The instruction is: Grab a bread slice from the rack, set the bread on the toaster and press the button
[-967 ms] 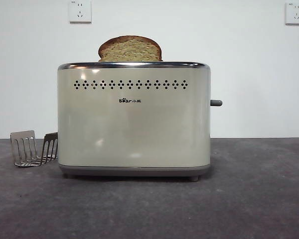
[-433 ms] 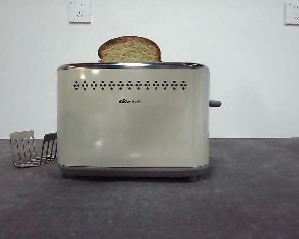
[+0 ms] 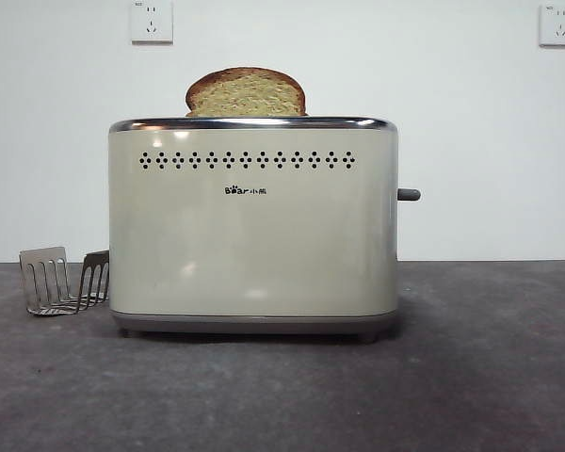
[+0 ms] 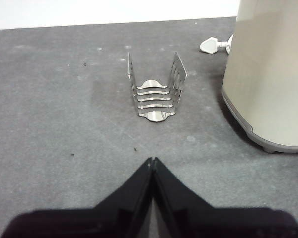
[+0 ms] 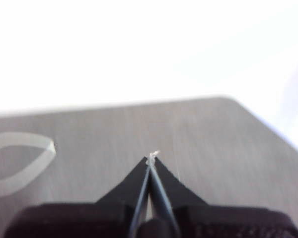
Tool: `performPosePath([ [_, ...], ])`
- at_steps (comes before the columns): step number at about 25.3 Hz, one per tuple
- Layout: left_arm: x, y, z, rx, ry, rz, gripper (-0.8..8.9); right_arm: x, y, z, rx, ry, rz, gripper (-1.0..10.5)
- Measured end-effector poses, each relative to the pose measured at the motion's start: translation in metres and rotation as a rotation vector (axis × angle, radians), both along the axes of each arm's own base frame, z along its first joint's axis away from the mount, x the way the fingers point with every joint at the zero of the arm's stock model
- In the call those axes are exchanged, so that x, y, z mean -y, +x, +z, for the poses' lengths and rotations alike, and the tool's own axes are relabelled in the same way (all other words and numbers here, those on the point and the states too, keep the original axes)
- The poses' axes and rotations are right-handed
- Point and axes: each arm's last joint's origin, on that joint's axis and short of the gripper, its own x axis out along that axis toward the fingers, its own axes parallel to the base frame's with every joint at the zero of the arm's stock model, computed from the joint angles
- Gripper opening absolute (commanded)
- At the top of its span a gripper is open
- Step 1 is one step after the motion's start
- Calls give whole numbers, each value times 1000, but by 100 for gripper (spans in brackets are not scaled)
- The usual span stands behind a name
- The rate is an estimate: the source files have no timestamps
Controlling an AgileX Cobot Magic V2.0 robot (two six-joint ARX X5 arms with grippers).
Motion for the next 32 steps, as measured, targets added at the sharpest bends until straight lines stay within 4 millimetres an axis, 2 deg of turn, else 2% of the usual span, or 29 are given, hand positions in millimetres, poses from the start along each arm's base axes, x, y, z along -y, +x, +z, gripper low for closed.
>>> performPosePath([
  [2,0,0,0,-5,0,0,-3,3,-17,-35,-15,-6,-10,0],
  [4,0,0,-1,-11,1,0,-3,7,-30,-60,21,-3,-31,0],
  [8,0,1,-2,-23,1,0,-3,13,-48,-94,25,-3,-72,1],
  [14,0,2,-3,-38,2,0,-3,15,-58,-100,-23,-23,-60,1],
  [21,0,2,-4,-50,3,0,-3,10,-62,-103,-53,-62,131,1],
  [32,0,2,-5,-57,3,0,-3,10,-62,-103,-51,-50,129,1],
])
